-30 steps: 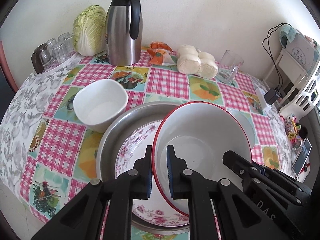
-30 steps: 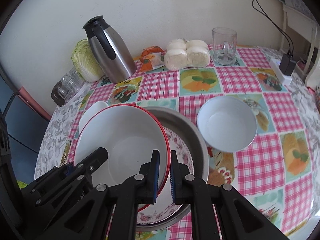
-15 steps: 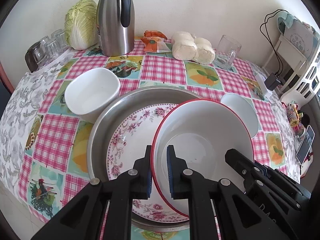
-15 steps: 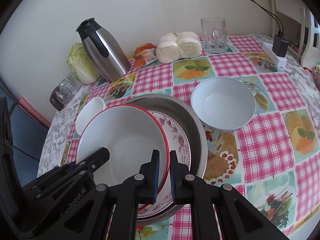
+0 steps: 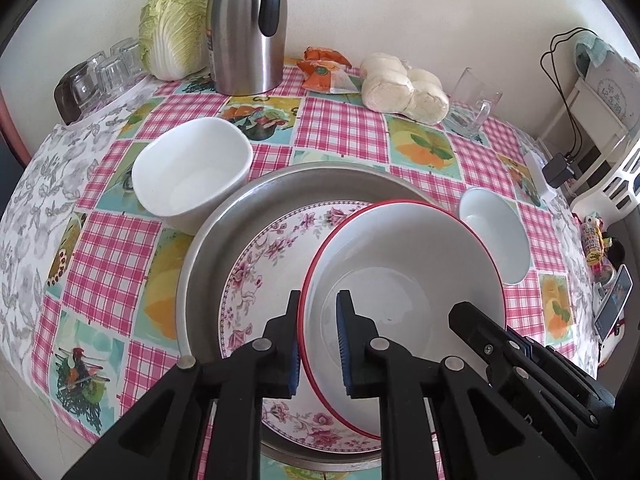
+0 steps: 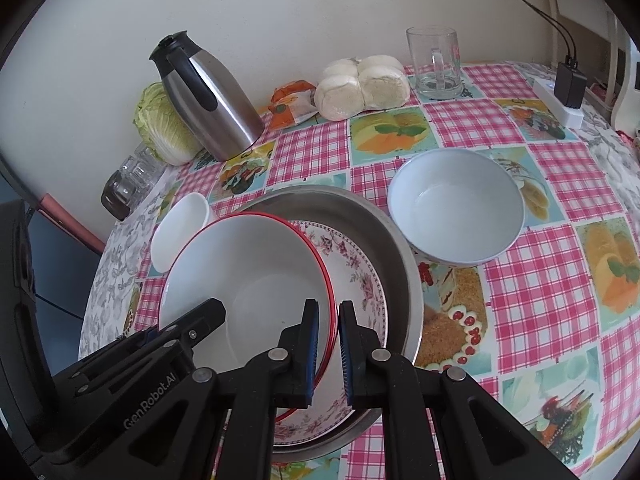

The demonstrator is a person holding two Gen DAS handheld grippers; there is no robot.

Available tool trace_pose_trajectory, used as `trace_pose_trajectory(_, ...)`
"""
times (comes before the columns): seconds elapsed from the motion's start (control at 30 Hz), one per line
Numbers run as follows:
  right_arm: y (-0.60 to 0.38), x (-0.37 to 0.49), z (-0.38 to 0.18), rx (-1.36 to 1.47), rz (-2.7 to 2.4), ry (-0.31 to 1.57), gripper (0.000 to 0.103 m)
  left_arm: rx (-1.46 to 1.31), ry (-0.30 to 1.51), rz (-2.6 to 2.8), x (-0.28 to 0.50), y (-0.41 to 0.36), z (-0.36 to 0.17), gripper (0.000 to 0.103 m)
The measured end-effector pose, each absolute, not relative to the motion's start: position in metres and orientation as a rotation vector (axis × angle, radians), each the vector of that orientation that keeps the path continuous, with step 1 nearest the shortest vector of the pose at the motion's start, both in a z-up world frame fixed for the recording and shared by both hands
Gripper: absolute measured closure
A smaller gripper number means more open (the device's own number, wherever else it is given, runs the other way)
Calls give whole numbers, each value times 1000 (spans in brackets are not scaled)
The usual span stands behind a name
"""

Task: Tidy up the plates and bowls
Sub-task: 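Lift the red-rimmed bowl with both grippers and carry it over the steel tray, then lower the red-rimmed bowl onto the pink-floral plate and open both grippers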

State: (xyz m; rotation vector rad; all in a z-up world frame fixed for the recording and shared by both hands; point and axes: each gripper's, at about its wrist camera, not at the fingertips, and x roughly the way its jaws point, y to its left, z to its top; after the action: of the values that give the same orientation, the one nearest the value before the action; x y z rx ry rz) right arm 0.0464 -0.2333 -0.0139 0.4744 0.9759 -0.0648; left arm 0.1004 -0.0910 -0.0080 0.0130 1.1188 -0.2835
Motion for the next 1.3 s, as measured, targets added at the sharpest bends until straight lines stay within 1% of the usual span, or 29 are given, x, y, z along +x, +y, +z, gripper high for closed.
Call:
trace_pose_trajectory(0.33,-229,54,-21,475,-67,1004,89,1,1165,-265,108,-89,-19,85)
trace_pose_trajectory(0.53,-231,56,-25,499,-61,1012,89,-14,1184,-263,111,-89,-21,78)
trace_pose_trajectory(0.93,-228,60,-25,506,-53,1006,86,-29,1208,-254,115,-87,-25,78)
trace_pose_trajectory(1.0,-228,60,-25,507,-52,1006,86,-32,1211,-254,116,-86,-25,77)
trace_pose_trajectory(1.07,-229,60,-25,513,-49,1005,86,-38,1213,-257,116,-86,-25,73)
trace_pose_trajectory(1.3,-232,59,-26,546,-45,1000,86,-40,1216,-267,117,-87,-26,71)
